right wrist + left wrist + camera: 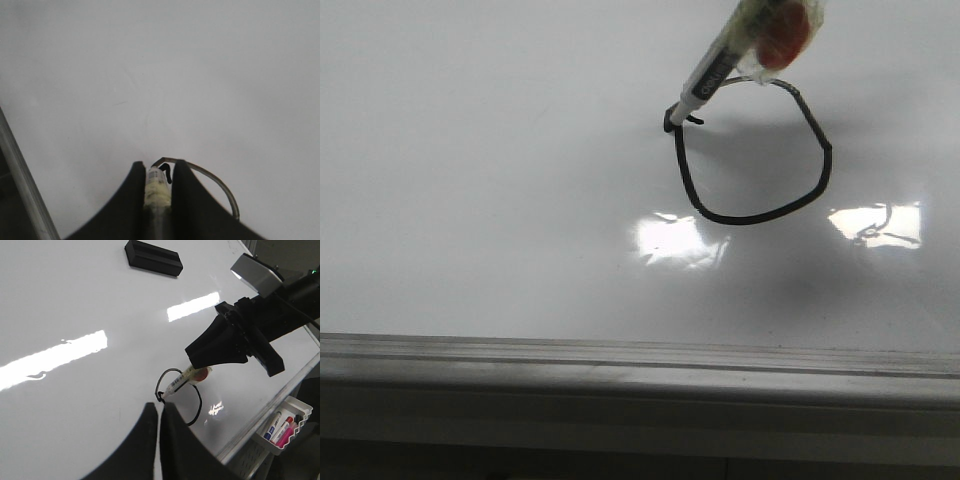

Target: Write number 0 on whiteboard

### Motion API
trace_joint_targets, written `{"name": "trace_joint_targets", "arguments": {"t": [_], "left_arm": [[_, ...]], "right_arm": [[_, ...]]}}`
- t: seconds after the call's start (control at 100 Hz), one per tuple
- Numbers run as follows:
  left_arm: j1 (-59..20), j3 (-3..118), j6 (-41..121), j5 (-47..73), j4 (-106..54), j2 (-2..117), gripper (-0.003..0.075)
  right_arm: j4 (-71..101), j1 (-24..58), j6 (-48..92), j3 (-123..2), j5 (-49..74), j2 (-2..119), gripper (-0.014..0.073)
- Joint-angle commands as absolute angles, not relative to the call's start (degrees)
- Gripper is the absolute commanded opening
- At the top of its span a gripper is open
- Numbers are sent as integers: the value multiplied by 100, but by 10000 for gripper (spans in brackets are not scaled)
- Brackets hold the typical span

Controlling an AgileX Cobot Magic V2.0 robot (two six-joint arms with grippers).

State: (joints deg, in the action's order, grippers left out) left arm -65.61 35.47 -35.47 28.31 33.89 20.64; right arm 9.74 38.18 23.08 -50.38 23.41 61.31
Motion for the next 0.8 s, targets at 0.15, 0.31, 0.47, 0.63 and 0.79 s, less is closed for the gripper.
{"name": "trace_joint_targets", "arguments": {"t": [0.15, 0.31, 0.47, 0.63, 0.79], "left_arm": [[-6569, 3682, -3614, 2454, 3451, 2122, -20], [-6569, 3682, -3614, 2454, 3451, 2122, -20], [-6569, 3682, -3614, 2454, 3451, 2122, -20], [-6569, 3694, -3532, 2412, 3427, 2122, -18], [-6569, 3889, -2934, 2573, 3117, 2294, 131]], "right_arm": [[713, 3772, 2457, -5381, 2234, 5902, -48], [713, 3777, 2560, -5962, 2124, 5745, -76], [726, 3973, 2560, -6565, 2435, 5699, -76], [726, 4309, 2560, -6667, 2784, 5699, -76], [726, 4847, 2676, -6667, 3685, 5878, -76]]}}
